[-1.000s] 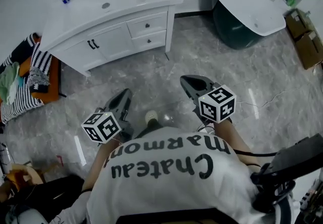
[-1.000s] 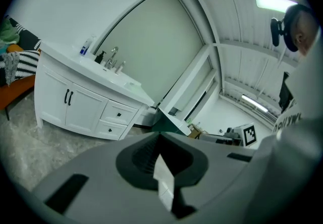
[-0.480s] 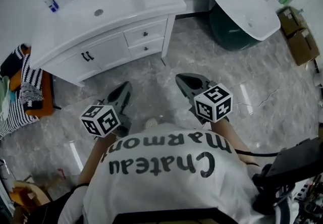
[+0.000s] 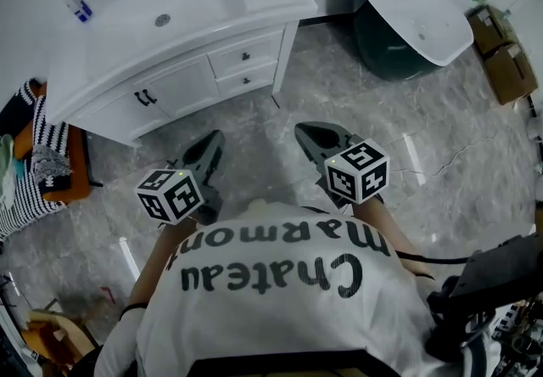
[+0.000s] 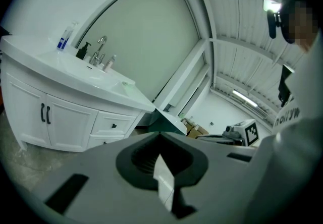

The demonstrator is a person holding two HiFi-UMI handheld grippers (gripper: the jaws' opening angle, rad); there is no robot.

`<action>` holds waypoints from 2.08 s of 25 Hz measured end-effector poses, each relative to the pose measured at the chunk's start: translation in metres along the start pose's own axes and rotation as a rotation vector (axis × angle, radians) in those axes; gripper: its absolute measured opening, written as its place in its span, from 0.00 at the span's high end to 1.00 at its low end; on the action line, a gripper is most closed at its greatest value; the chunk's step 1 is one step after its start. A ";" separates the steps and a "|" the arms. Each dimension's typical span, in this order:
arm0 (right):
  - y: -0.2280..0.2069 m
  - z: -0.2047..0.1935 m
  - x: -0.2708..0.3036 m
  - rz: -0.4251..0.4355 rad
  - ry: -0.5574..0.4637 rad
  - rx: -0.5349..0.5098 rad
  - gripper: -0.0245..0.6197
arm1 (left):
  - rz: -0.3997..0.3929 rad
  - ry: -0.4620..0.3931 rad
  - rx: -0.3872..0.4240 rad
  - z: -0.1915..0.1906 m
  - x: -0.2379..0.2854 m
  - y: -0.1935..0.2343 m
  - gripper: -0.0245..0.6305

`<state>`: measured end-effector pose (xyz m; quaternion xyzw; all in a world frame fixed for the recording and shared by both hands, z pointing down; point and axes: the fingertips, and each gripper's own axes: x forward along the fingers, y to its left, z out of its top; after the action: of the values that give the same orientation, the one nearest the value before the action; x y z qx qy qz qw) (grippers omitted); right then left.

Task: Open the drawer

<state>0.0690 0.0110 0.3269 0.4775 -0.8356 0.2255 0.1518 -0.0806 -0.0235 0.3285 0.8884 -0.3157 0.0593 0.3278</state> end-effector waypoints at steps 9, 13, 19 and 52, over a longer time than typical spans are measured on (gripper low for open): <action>-0.006 0.004 0.025 0.037 0.024 0.027 0.96 | 0.040 -0.005 -0.017 0.012 0.000 0.016 0.97; -0.015 0.001 0.037 0.016 0.031 -0.005 0.96 | 0.067 0.008 -0.038 0.006 0.004 0.029 0.97; -0.025 0.001 0.065 0.006 0.058 -0.043 0.96 | 0.079 -0.052 -0.116 0.010 0.019 0.043 0.97; -0.191 -0.040 0.380 0.052 0.226 0.133 0.83 | 0.274 0.066 -0.141 0.007 0.153 0.231 0.97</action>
<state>0.0461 -0.3298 0.5838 0.4362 -0.8084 0.3366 0.2071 -0.0984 -0.2436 0.4967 0.8093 -0.4264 0.1103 0.3887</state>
